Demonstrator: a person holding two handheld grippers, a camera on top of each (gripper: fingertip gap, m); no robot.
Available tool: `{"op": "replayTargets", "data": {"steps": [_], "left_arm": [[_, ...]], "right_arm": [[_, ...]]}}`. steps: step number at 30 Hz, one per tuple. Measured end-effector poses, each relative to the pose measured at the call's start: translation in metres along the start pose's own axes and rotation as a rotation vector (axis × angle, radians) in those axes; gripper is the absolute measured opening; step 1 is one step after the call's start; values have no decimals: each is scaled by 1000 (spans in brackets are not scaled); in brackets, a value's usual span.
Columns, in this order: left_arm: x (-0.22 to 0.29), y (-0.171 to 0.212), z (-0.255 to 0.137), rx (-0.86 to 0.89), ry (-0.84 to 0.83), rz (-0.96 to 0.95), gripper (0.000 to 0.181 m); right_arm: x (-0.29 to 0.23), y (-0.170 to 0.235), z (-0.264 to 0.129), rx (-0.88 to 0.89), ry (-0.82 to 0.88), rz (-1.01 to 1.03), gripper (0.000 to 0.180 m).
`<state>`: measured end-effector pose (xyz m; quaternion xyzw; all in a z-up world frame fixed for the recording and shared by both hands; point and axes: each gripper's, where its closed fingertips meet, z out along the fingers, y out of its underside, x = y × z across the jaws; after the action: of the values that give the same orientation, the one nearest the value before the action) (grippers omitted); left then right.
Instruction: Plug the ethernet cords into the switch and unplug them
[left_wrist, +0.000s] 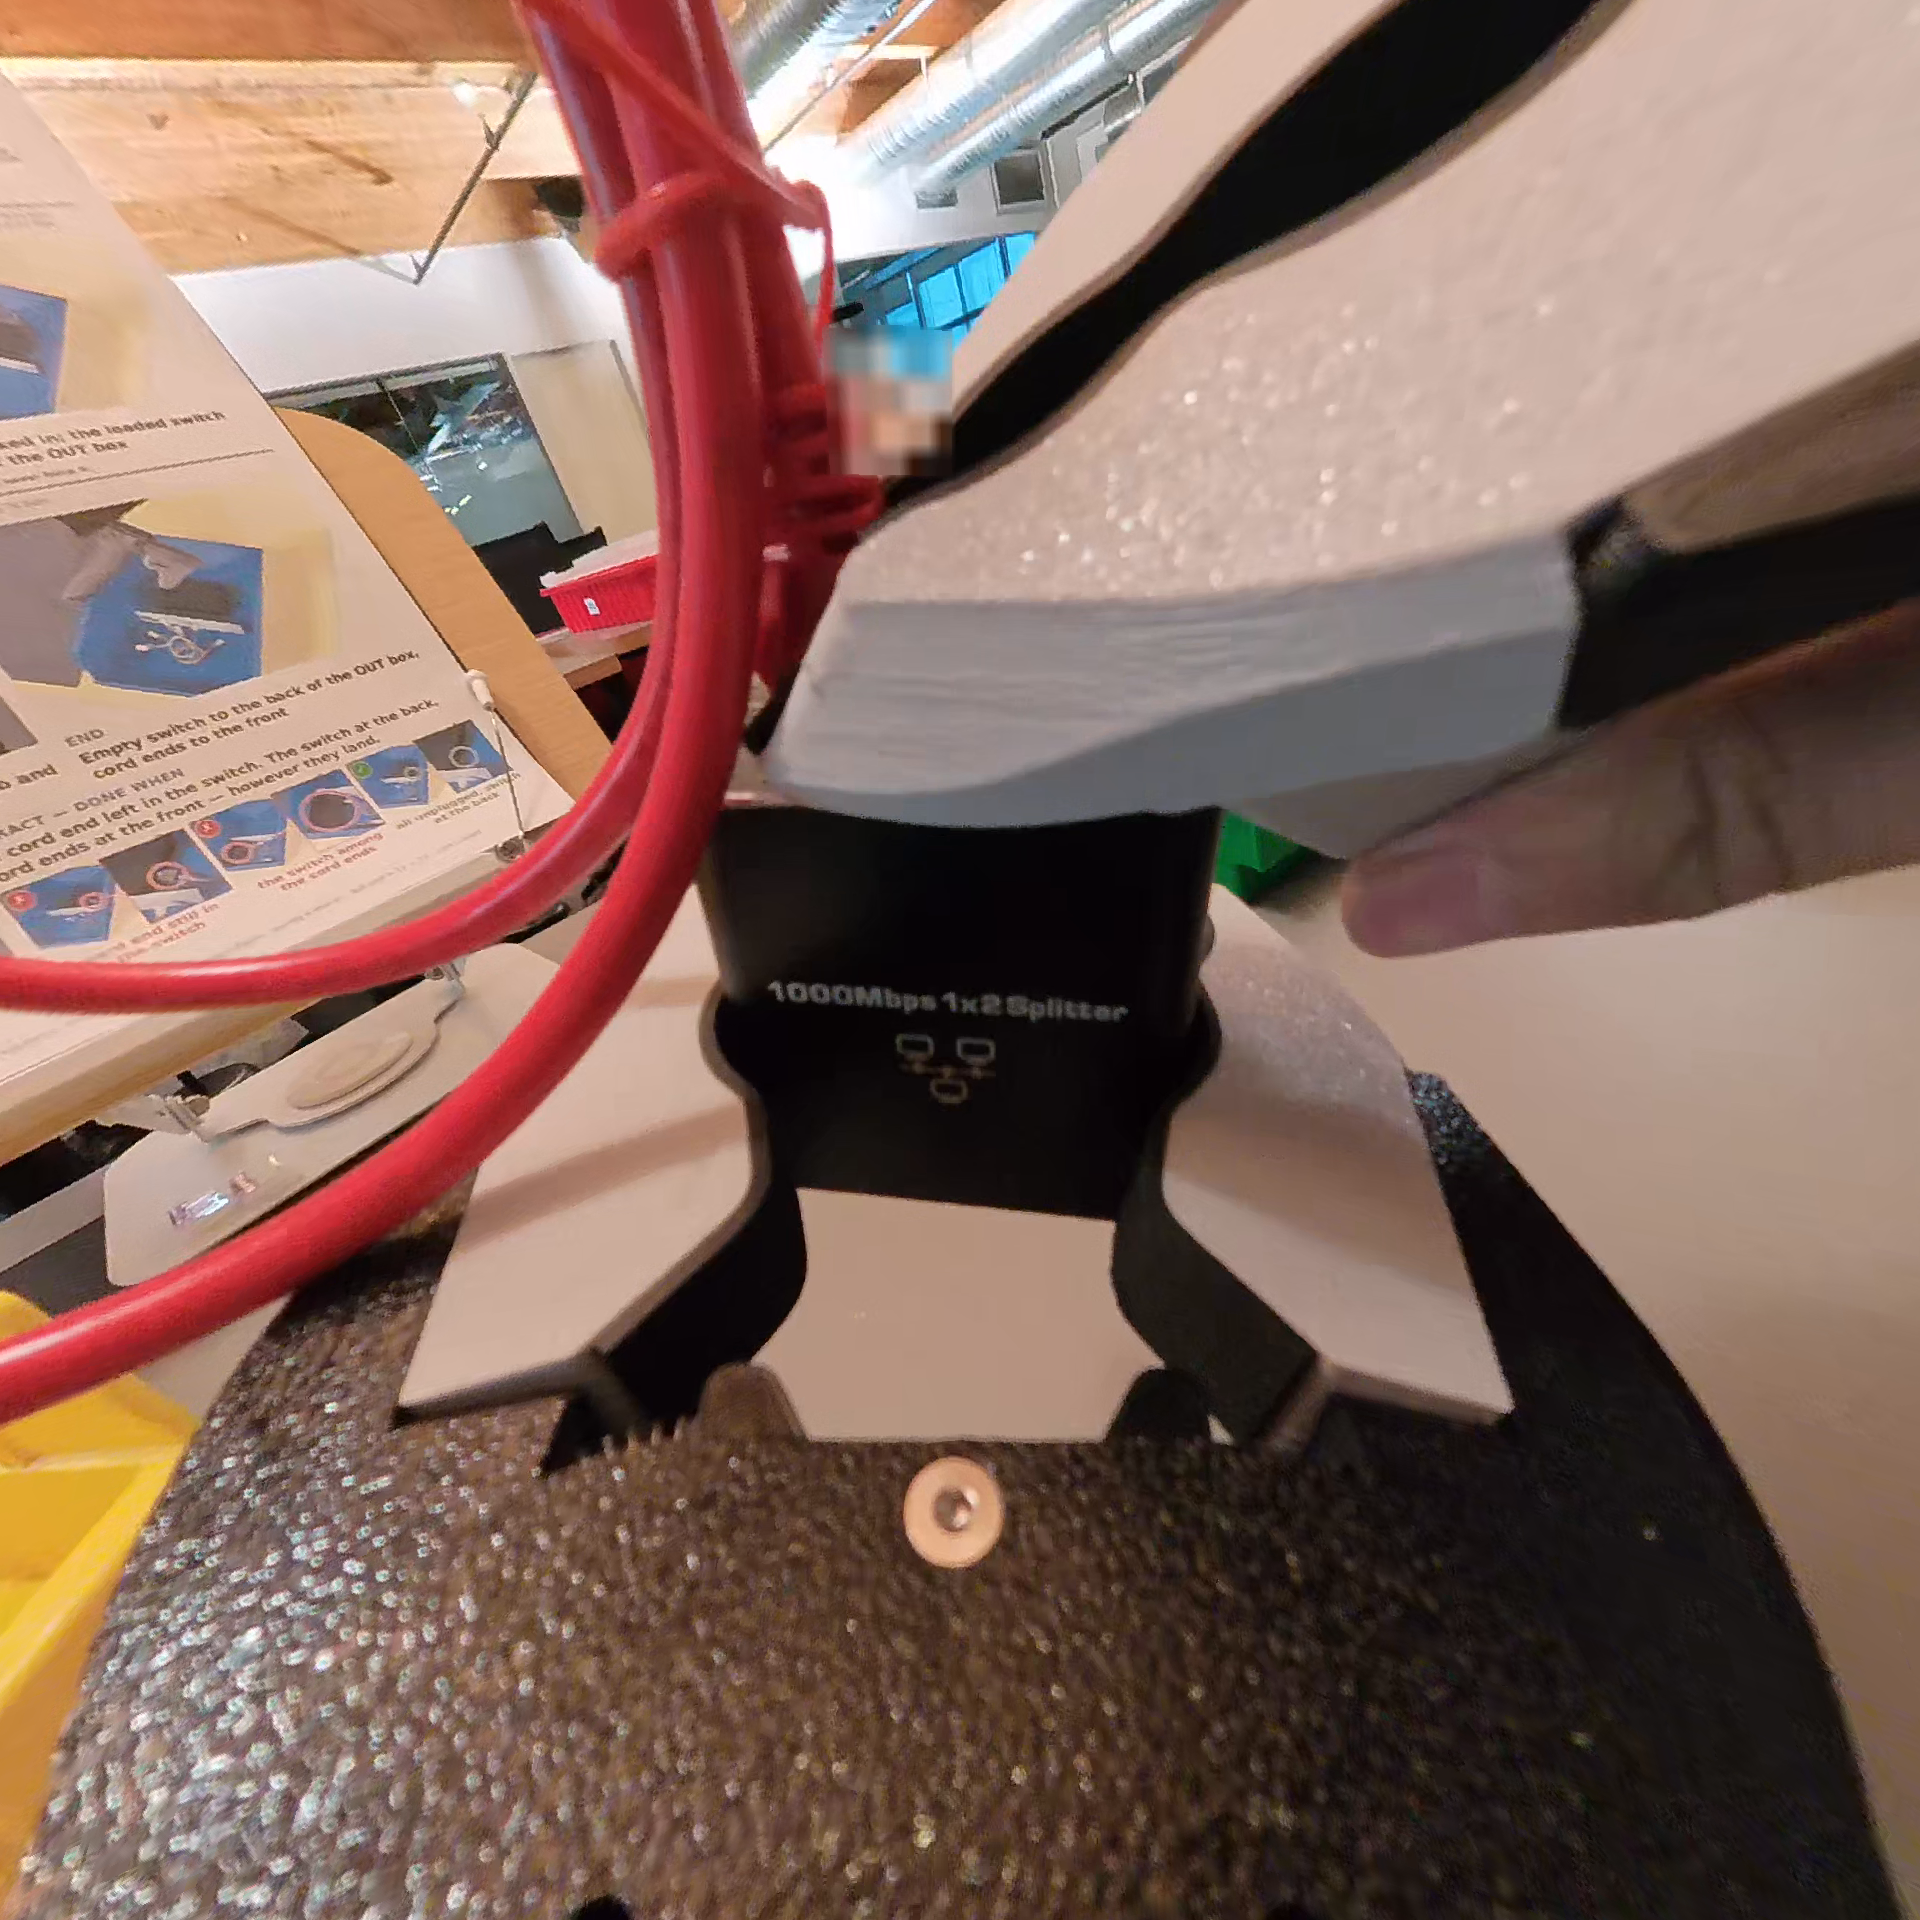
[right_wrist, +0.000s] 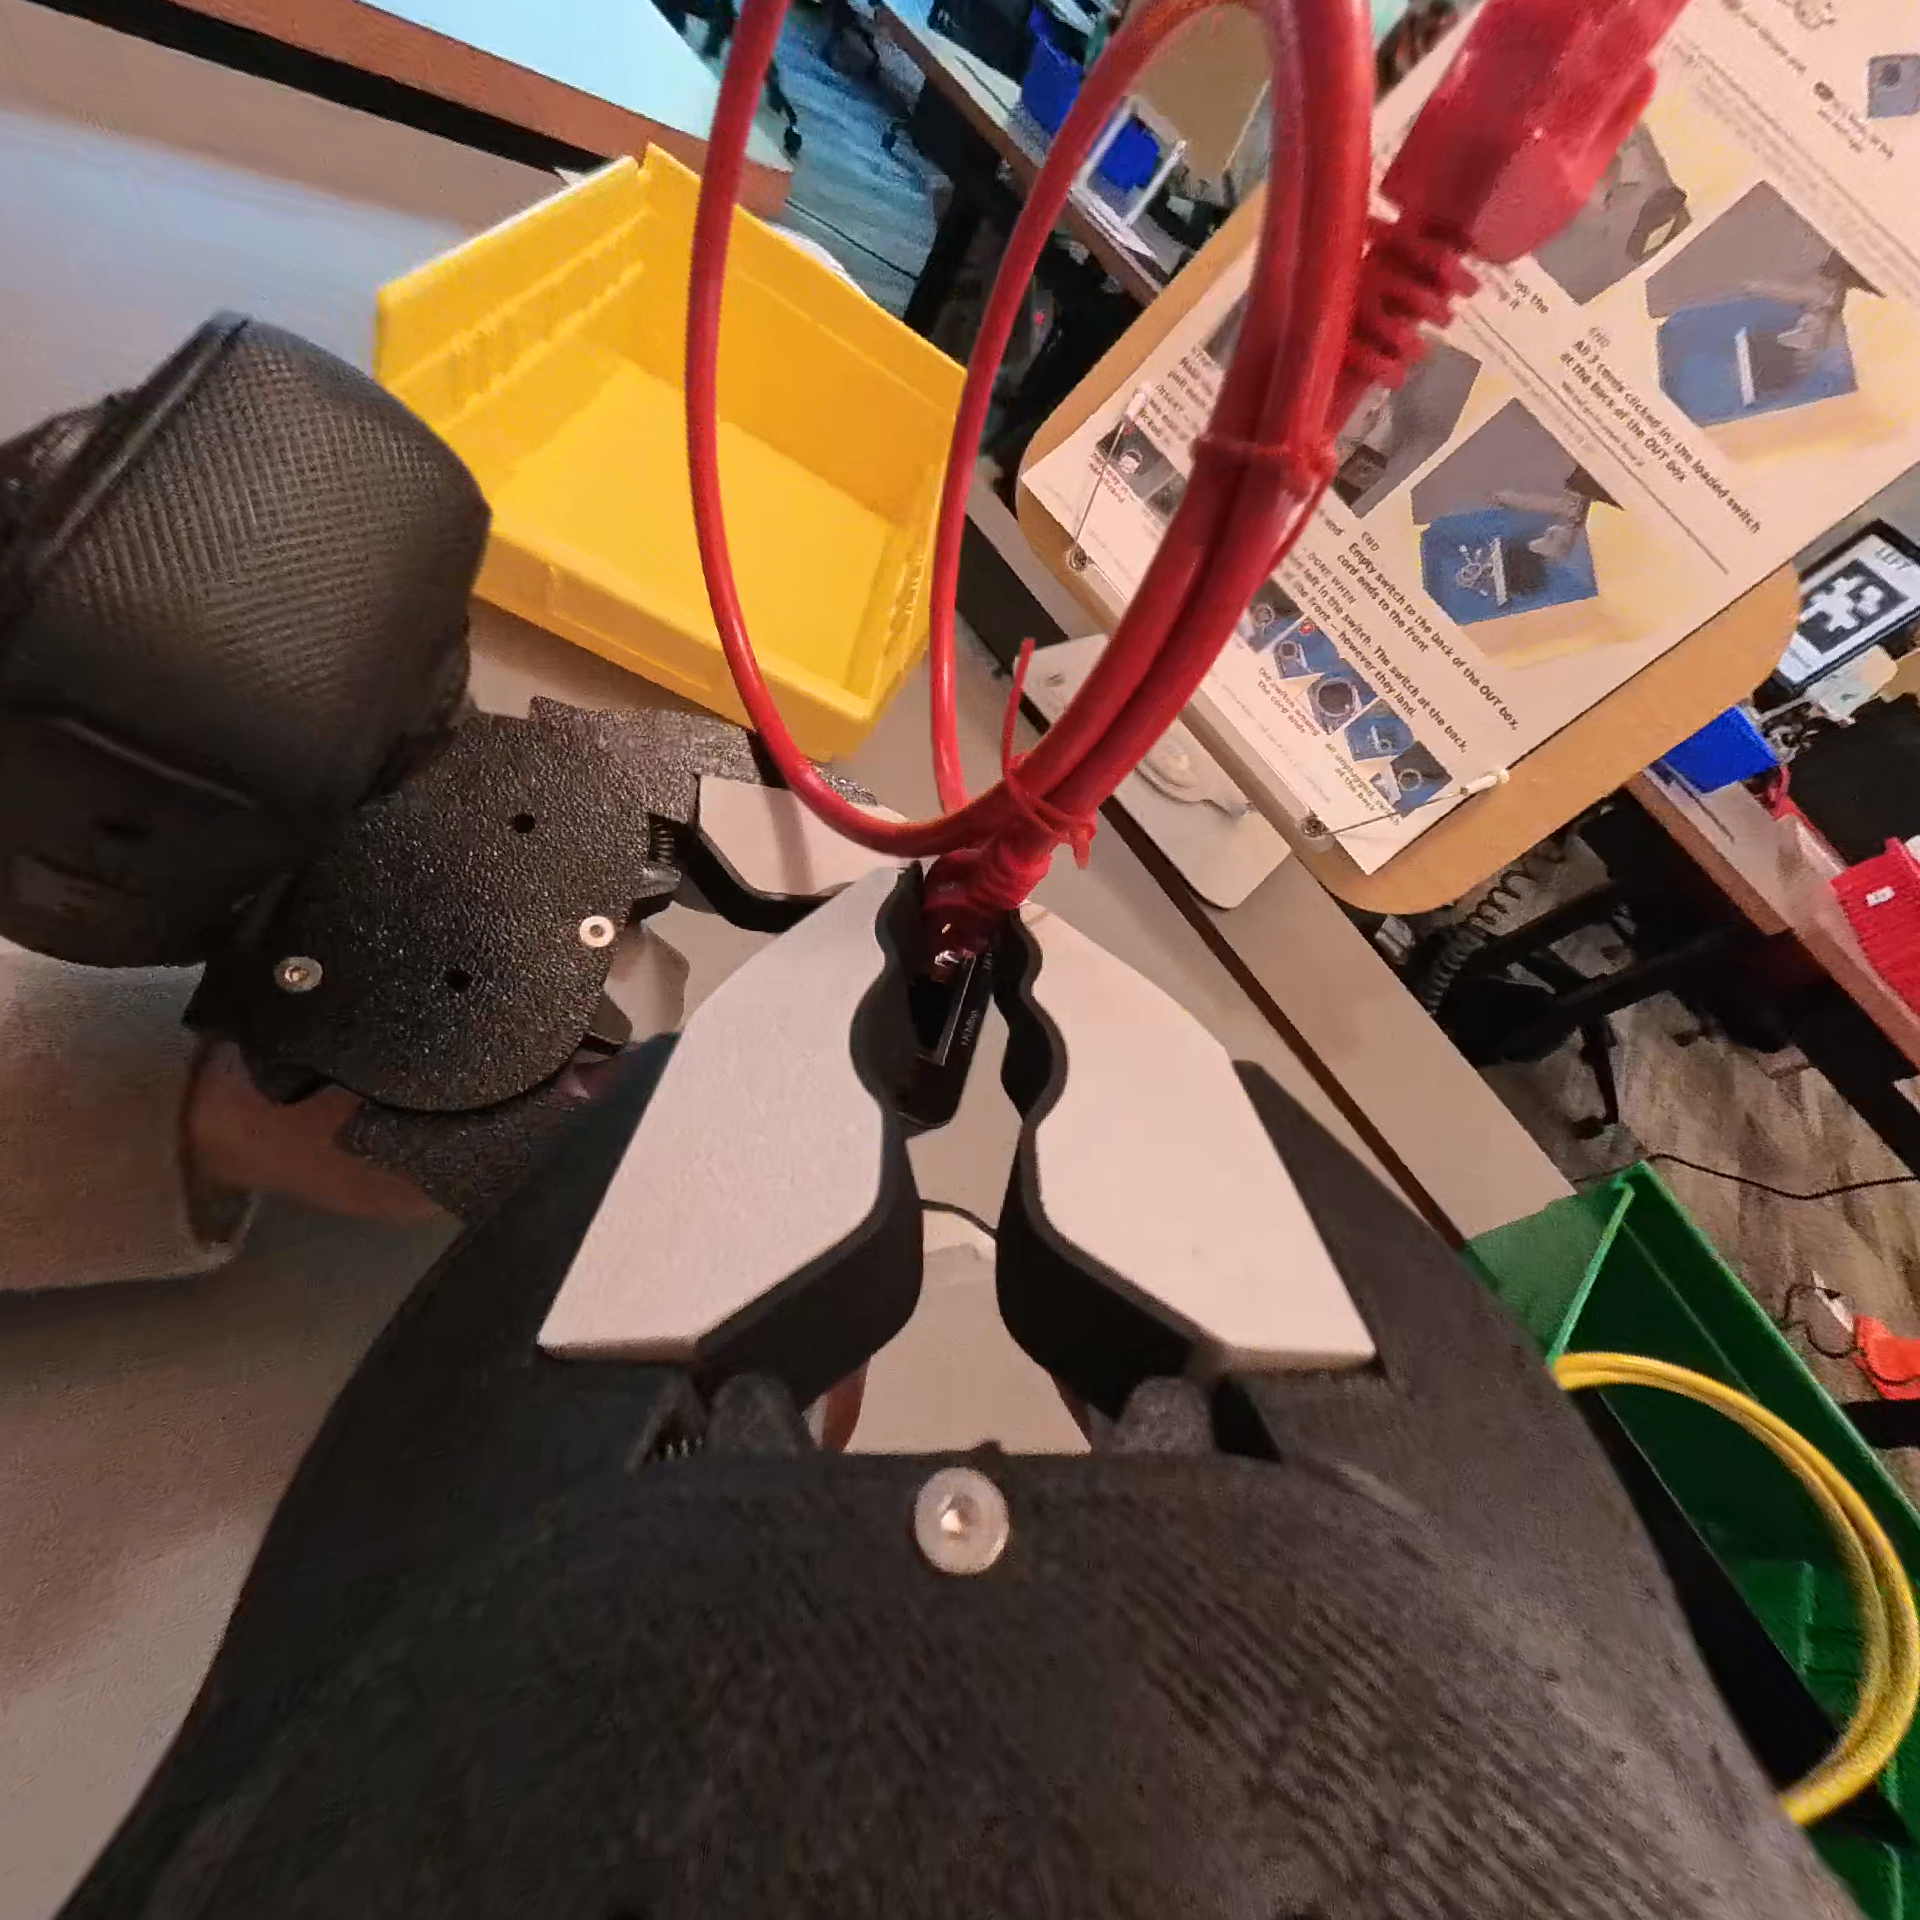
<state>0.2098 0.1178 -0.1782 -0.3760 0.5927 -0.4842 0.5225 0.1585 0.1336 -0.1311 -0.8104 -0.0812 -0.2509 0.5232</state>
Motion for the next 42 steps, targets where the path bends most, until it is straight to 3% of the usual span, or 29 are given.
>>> {"op": "replayTargets", "data": {"steps": [9, 18, 22, 26, 29, 33, 42], "left_arm": [[-2, 0, -1, 11, 2, -9, 79], [-8, -2, -2, -5, -75, 102, 75], [-2, 2, 0, -3, -23, 5, 78], [-2, 1, 0, 8, 2, -27, 78], [-4, -3, -2, 13, -15, 21, 76], [-9, 0, -2, -22, -86, 132, 76], [-3, 3, 0, -23, -17, 14, 78]], "right_arm": [[-2, -2, 2, -29, -5, -102, 17], [2, -1, 0, 164, -162, 357, 14], [1, 1, 5, 72, -80, 164, 16], [0, -1, 6, 50, -76, 129, 15], [3, -4, 3, 151, -159, 313, 14], [4, -1, 1, 193, -191, 411, 14], [2, 2, 6, 54, -97, 139, 15]]}}
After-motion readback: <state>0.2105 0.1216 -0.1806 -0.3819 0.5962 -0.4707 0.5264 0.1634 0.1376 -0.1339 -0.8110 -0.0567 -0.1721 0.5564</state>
